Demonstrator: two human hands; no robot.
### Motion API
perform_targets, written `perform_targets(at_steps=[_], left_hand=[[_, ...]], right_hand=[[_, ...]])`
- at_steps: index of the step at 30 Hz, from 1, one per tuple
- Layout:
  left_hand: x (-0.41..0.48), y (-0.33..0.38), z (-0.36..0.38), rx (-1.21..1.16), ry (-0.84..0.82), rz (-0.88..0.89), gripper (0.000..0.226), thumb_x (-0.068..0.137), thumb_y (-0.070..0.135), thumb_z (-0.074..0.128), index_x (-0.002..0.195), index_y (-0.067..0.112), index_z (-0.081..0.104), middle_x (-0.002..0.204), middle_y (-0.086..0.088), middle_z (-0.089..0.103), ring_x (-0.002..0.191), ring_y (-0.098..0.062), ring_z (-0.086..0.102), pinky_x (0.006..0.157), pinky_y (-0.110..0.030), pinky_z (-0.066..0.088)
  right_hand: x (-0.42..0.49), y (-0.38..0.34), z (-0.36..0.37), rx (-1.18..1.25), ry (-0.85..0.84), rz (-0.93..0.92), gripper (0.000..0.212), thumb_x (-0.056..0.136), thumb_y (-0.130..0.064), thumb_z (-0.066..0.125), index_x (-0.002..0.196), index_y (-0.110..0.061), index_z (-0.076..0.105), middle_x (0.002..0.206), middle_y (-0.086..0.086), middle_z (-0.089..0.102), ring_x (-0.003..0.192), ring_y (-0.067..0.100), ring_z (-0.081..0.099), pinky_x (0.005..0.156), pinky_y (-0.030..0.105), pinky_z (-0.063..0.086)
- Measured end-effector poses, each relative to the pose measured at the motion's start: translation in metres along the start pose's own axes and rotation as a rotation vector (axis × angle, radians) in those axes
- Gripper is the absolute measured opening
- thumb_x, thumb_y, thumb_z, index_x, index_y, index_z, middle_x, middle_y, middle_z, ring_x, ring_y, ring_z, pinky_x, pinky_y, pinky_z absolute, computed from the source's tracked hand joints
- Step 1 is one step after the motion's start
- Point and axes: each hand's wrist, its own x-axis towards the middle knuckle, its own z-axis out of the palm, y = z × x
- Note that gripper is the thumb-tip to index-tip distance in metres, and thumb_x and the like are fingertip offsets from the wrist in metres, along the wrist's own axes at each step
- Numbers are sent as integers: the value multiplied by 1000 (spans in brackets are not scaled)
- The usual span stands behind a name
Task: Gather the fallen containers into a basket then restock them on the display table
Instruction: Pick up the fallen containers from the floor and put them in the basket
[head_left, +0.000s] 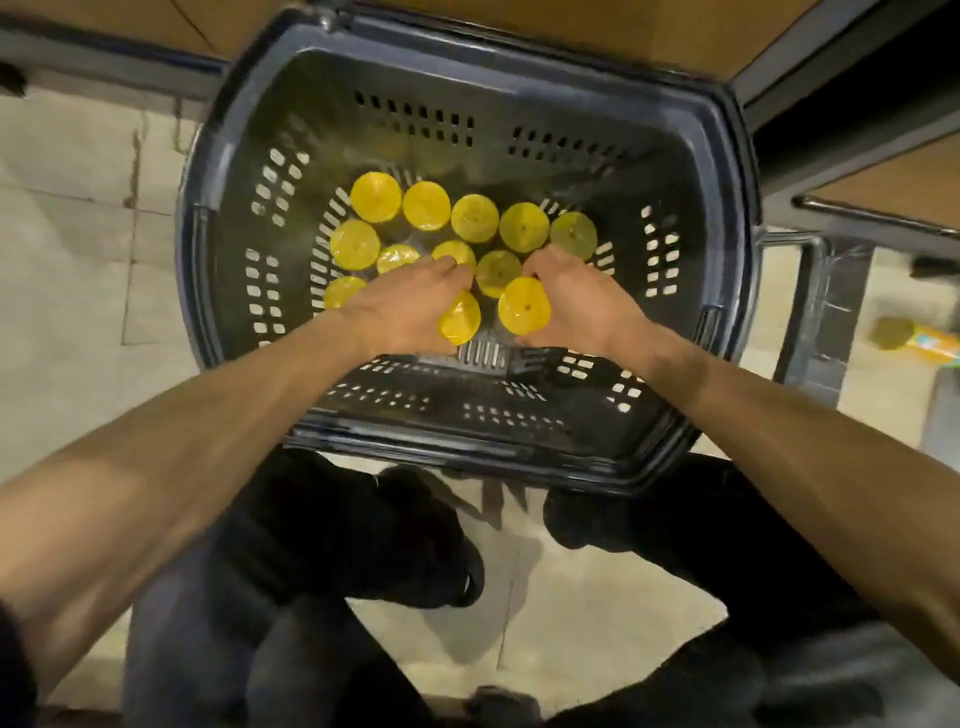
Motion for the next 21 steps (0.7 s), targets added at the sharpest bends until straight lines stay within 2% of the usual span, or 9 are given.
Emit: perform_targets(at_steps=[3, 5, 8, 11, 13, 18, 21], left_hand=[[21, -9, 22, -34, 17, 81, 61, 75, 49, 72, 117, 10, 51, 112, -9, 53, 103, -29, 52, 85, -42, 46], [37, -11, 28, -36, 4, 138, 60, 74, 52, 69, 115, 11, 53, 108, -5, 53, 101, -25, 53, 86, -41, 47], [50, -16, 27, 30, -37, 148, 68, 72, 53, 78, 122, 17, 48, 115, -1, 51, 104, -20, 53, 79, -33, 44], [48, -26, 33, -59, 61, 204, 64, 68, 51, 82, 111, 18, 48, 108, 1, 53, 93, -20, 55, 67, -31, 40], [46, -29, 37, -68, 48, 186, 66, 67, 50, 84, 112, 17, 49, 106, 0, 54, 89, -21, 56, 66, -32, 40], [52, -26, 49, 1, -73, 95, 61, 74, 43, 82, 115, 17, 45, 103, 5, 46, 84, -11, 43, 62, -21, 25], [58, -29, 56, 18, -86, 61, 65, 73, 45, 82, 115, 14, 44, 100, 5, 44, 84, -16, 48, 66, -27, 33]], right_hand=[[21, 11, 22, -63, -29, -22, 62, 68, -38, 85, 114, -12, 52, 112, 7, 53, 96, 29, 62, 66, 33, 41], [32, 18, 33, -97, -48, -35, 62, 67, -38, 85, 112, -13, 52, 108, 6, 55, 91, 29, 64, 67, 35, 49], [40, 28, 42, -122, -82, -73, 66, 64, -39, 85, 115, -16, 50, 106, 4, 55, 88, 27, 64, 71, 42, 55], [40, 37, 46, -148, -101, -97, 73, 61, -44, 87, 117, -14, 50, 107, 4, 53, 88, 25, 62, 73, 42, 54], [41, 38, 48, -158, -96, -111, 76, 59, -46, 88, 116, -13, 50, 108, 4, 53, 90, 25, 61, 74, 41, 54], [49, 32, 53, -108, -76, -108, 71, 62, -46, 87, 113, -18, 47, 106, -2, 51, 88, 22, 61, 72, 43, 55], [54, 30, 63, -132, -72, -93, 71, 63, -44, 87, 114, -17, 46, 106, -2, 48, 79, 16, 51, 63, 31, 45]])
